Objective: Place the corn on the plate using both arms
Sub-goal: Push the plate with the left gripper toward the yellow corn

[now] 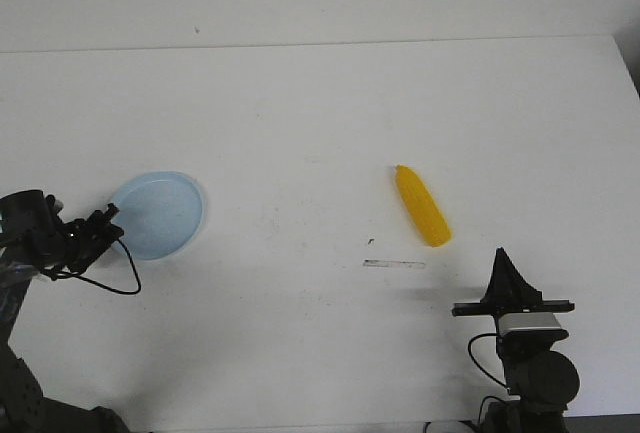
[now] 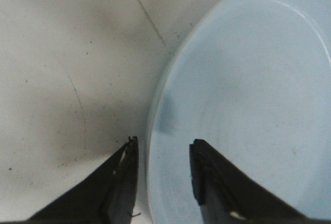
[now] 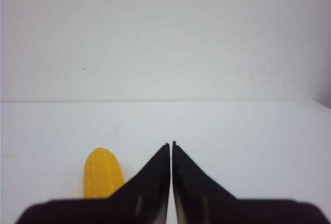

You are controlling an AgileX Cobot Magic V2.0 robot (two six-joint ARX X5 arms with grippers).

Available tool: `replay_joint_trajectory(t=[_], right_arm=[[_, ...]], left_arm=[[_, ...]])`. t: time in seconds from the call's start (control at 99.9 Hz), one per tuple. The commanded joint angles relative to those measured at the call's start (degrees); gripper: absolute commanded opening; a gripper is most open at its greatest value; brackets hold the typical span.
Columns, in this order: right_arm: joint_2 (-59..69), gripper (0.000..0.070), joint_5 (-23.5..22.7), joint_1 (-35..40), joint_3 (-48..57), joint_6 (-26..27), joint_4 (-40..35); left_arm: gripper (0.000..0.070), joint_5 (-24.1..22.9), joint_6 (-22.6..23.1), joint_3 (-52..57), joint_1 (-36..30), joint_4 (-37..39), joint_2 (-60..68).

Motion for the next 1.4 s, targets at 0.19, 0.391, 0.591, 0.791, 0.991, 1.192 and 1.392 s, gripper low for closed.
replay_joint_trajectory(t=[0.19,0.391,0.591,0.791,0.991,1.192,1.392], right_arm=[[0.0,0.001,0.0,0.0,-0.1,-0.3,0.7],[0.0,0.0009,0.0,0.0,-0.1,-0.3,0.7],[0.0,0.001,0.0,0.0,-0.1,-0.3,0.7],[0.0,0.0009,0.0,0.0,-0.1,-0.3,0.7],[0.0,0.001,0.0,0.0,-0.1,-0.3,0.7],[0.0,0.001,0.0,0.0,-0.1,-0.3,0.7],[0.0,0.0009,0.0,0.0,-0.1,-0.3,0.7]], left_arm=[[0.0078,-0.2,0.1,0.9,-0.9,0.1,1.8],[0.0075,-0.2,0.1,0.9,-1.2,0.1,2.0],[0.0002,-0.2,0.1,0.9,-1.2,0.0,3.2],[0.0001,-0.1,-0.3,0.9,-1.7,-1.1,2.4],[0.0001,2.4,-1.9,0.9,-3.7,-1.8,-1.5],[0.0001,3.7,-4.9,0.9,-10.8,-1.3,-5.4],[0.0001,2.0,-7.1,0.9,-23.4,3.4,-4.9]])
